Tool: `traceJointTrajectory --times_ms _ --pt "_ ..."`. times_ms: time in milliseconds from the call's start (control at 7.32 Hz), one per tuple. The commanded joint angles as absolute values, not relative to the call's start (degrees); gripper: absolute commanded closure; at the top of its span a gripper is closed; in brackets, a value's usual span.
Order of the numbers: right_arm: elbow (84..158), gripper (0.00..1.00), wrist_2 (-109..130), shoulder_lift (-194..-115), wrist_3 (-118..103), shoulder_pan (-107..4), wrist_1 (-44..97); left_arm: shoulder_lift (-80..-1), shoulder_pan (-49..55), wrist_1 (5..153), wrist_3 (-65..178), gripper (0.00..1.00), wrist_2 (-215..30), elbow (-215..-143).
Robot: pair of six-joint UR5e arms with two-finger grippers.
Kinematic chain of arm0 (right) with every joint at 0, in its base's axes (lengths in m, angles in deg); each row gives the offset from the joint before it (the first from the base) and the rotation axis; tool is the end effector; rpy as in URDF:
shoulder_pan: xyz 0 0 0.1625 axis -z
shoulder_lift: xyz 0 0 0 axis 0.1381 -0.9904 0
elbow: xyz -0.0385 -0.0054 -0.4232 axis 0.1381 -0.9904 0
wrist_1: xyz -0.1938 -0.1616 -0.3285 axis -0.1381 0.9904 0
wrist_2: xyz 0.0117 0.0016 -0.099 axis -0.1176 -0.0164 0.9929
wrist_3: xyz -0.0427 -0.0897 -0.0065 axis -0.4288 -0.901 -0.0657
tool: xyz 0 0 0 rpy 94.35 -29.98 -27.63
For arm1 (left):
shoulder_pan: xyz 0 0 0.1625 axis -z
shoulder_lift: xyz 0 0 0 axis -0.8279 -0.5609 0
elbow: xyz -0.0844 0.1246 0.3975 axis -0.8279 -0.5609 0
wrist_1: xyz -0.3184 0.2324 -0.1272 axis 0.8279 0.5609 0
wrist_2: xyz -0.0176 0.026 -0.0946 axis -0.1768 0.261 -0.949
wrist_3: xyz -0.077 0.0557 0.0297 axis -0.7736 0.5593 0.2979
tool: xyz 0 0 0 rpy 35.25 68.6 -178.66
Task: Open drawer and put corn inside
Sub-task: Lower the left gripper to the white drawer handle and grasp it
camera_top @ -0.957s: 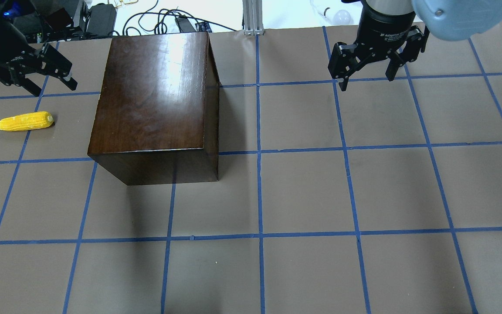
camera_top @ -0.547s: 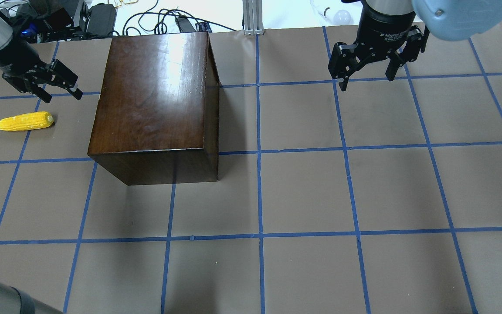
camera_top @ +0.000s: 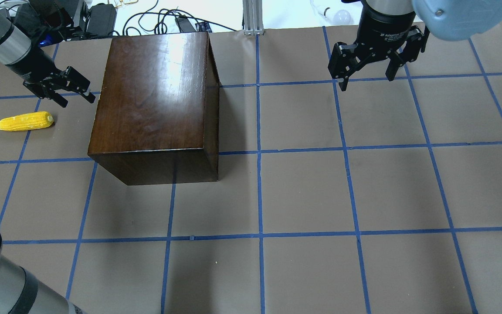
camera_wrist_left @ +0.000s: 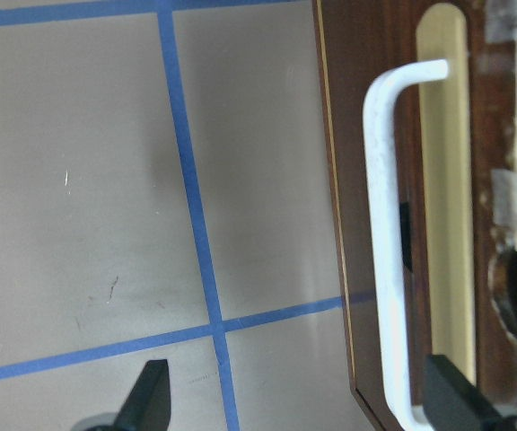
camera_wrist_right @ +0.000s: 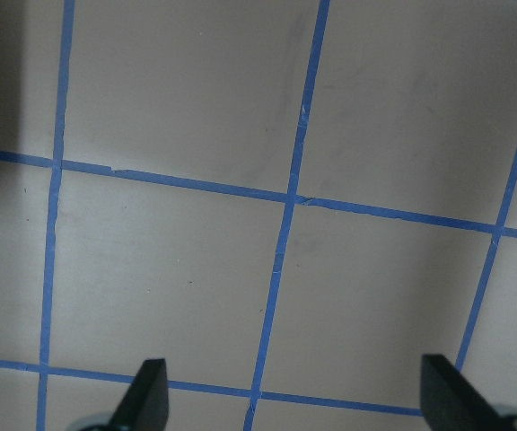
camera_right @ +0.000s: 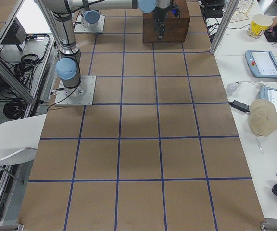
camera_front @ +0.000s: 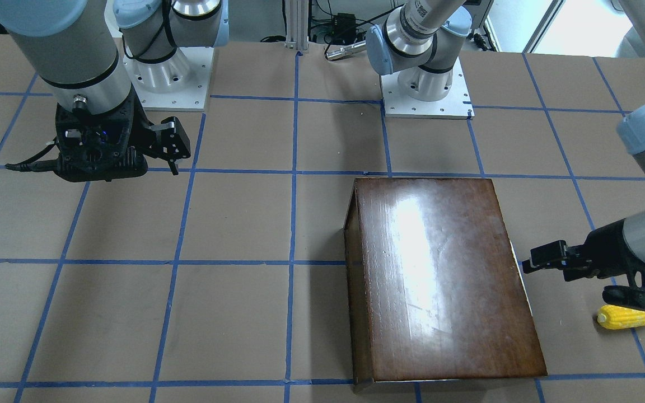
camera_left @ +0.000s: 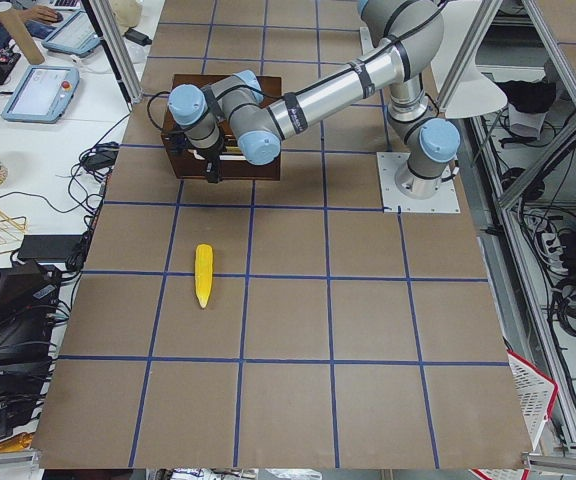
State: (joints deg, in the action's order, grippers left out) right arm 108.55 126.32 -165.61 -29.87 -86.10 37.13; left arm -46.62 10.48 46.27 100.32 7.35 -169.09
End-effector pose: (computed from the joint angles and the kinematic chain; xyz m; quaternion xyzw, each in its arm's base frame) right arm 0.1673 -0.5443 0.4794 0.0837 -0.9959 -0.0232 0.0236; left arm 0.1167 -0.6492 0.3178 -0.0394 -0.9900 -0.0351 0.1310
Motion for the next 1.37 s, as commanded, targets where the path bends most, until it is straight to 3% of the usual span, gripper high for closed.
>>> traceJointTrajectory --times_ms 0,1230 --pt "108.6 0.00 126.3 -165.6 -29.8 -86.1 37.1 -47.7 10.6 45.4 98.4 0.00 6.7 -169.2" --pt "108.6 0.00 126.3 -165.6 -29.9 -86.1 37.1 -49.2 10.6 45.1 95.5 0.00 5.6 -169.5"
